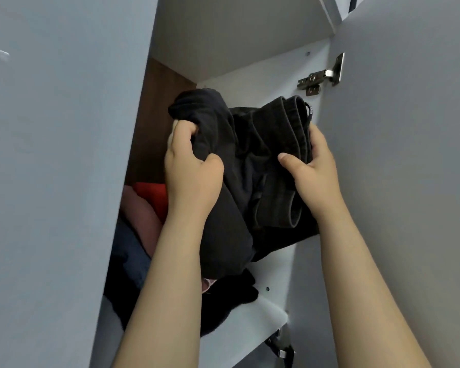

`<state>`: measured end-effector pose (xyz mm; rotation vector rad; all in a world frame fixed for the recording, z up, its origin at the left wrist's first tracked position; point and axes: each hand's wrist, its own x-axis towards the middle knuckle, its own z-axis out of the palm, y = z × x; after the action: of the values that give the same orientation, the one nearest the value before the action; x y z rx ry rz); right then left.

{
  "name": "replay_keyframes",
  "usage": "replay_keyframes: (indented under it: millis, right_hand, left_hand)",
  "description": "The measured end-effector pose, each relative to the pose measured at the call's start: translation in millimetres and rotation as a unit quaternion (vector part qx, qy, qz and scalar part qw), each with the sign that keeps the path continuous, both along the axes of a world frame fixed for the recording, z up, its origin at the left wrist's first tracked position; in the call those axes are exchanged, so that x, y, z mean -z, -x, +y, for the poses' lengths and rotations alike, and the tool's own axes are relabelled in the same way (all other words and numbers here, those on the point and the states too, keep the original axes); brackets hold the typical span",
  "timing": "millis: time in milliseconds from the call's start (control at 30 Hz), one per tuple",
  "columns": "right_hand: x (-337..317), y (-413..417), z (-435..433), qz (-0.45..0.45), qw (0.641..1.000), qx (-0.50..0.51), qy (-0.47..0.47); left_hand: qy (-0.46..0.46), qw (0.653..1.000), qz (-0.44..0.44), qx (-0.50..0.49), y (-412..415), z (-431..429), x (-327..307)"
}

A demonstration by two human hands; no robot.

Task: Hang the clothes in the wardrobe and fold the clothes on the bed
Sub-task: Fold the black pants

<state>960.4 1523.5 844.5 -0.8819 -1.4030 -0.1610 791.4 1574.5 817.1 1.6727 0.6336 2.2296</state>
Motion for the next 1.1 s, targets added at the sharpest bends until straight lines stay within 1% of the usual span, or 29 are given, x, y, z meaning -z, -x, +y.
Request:
replay_keyframes:
  millis: [67,133,167,200,233,267,300,333,367,467,600,667,700,767,833,867,900,967,1000,1100]
  right_hand:
    - [-11.3,-5.8,26.8,0.004,1.0,-0.022,-0.002]
    - [-18.3,-11.5,63.0,0.007,0.999,-0.031,0.013]
    - [-18.6,-14.0,84.2,0.007,0.999,-0.028,0.033]
    - [-15.0,-17.1,107.1,0.001,0.997,-0.016,0.071]
    - [-7.5,-19.9,129.8,-0.017,0.991,0.004,0.134]
    - [2.1,-22.0,151.2,-0.047,0.975,0.032,0.215]
    - [12.9,-24.1,169.5,-0.079,0.95,0.061,0.295]
    - [23.0,-26.2,184.5,-0.105,0.926,0.086,0.353]
    - [29.7,-27.8,195.7,-0.115,0.912,0.1,0.381]
    - [30.7,-30.1,210.6,-0.121,0.904,0.09,0.4]
    - [17.9,-27.0,209.2,-0.18,0.874,0.115,0.438]
    - [17.2,-18.8,204.5,-0.204,0.868,0.147,0.428]
    - [18.7,-14.7,201.5,-0.21,0.877,0.164,0.401]
    - [24.0,-8.2,192.0,-0.21,0.911,0.173,0.31]
    - [32.1,-4.1,181.7,-0.207,0.945,0.125,0.222]
    - [37.6,-3.2,179.4,-0.208,0.952,0.093,0.203]
    - [44.2,-3.4,179.4,-0.214,0.953,0.067,0.205]
    - [63.0,-8.8,182.3,-0.228,0.94,0.05,0.25]
    - [73.3,-14.5,184.7,-0.22,0.938,0.038,0.265]
    - [96.8,-30.7,187.9,-0.152,0.955,-0.025,0.252]
  left_hand:
    - [0.019,0.999,0.005,-0.026,4.2,21.4,-11.6]
    - [0.103,0.992,0.007,-0.079,11.1,46.8,-17.3]
    - [0.161,0.979,0.009,-0.123,15.1,59.7,-17.4]
    - [0.212,0.963,0.024,-0.165,18.5,70.0,-15.0]
    - [0.245,0.949,0.047,-0.195,20.1,77.6,-8.8]
    - [0.26,0.939,0.072,-0.214,19.7,84.8,1.1]
    - [0.264,0.933,0.095,-0.226,18.1,91.7,12.9]
    - [0.26,0.931,0.116,-0.228,16.4,98.9,25.4]
    - [0.255,0.932,0.133,-0.22,14.8,105.6,35.5]
    - [0.264,0.932,0.177,-0.176,14.3,116.8,50.3]
    - [0.279,0.933,0.187,-0.128,18.0,119.2,53.7]
    - [0.284,0.935,0.182,-0.112,18.9,116.3,55.7]
    - [0.285,0.935,0.18,-0.107,19.2,114.9,55.9]
    - [0.287,0.937,0.174,-0.093,19.3,113.2,56.0]
    - [0.288,0.938,0.175,-0.084,19.2,113.2,55.9]
    - [0.291,0.936,0.178,-0.082,19.2,113.5,56.2]
    - [0.296,0.935,0.181,-0.079,19.4,114.0,56.0]
    - [0.309,0.93,0.186,-0.065,19.5,114.8,56.3]
    - [0.315,0.928,0.189,-0.053,19.3,115.4,56.5]
    - [0.326,0.923,0.203,-0.023,18.6,115.3,59.1]
